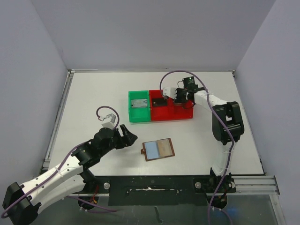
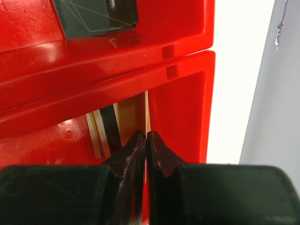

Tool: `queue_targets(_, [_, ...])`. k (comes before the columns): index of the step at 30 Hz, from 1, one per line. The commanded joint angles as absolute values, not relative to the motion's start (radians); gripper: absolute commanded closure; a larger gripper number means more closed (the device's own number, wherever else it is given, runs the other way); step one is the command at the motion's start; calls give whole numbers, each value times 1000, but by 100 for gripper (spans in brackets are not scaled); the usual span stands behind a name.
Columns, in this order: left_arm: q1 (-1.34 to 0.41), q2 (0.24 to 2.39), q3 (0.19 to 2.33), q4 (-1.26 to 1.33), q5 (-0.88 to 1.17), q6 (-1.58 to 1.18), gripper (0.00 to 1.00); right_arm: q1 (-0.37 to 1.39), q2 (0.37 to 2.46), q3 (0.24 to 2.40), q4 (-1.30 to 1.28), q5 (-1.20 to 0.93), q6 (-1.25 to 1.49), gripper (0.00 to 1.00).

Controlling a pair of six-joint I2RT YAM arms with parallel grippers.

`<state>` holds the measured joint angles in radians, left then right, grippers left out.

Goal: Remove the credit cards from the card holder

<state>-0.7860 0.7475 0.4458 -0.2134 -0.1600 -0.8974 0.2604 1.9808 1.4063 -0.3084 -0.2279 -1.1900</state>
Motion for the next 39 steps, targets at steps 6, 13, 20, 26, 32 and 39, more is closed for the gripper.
queue_targets(6, [-769, 746, 504, -187, -148, -875, 29, 253, 1984, 1434, -308, -244, -1215, 88])
queue_targets(13, [-767, 744, 513, -196, -139, -874, 29, 244, 1972, 1446, -354, -272, -1212, 63])
queue_targets(20, [-767, 737, 511, -196, -121, -876, 29, 240, 1968, 1447, -362, -273, -1198, 60])
queue_targets(26, [-767, 763, 543, -197, -54, -835, 29, 238, 1974, 1462, -365, -269, -1170, 60])
queue_targets(32, [-767, 821, 573, -118, 59, -822, 29, 239, 1869, 1436, -258, -270, -1046, 57])
queue_targets(39, [-772, 907, 580, -37, 150, -860, 29, 248, 1520, 1160, 43, -213, -569, 43])
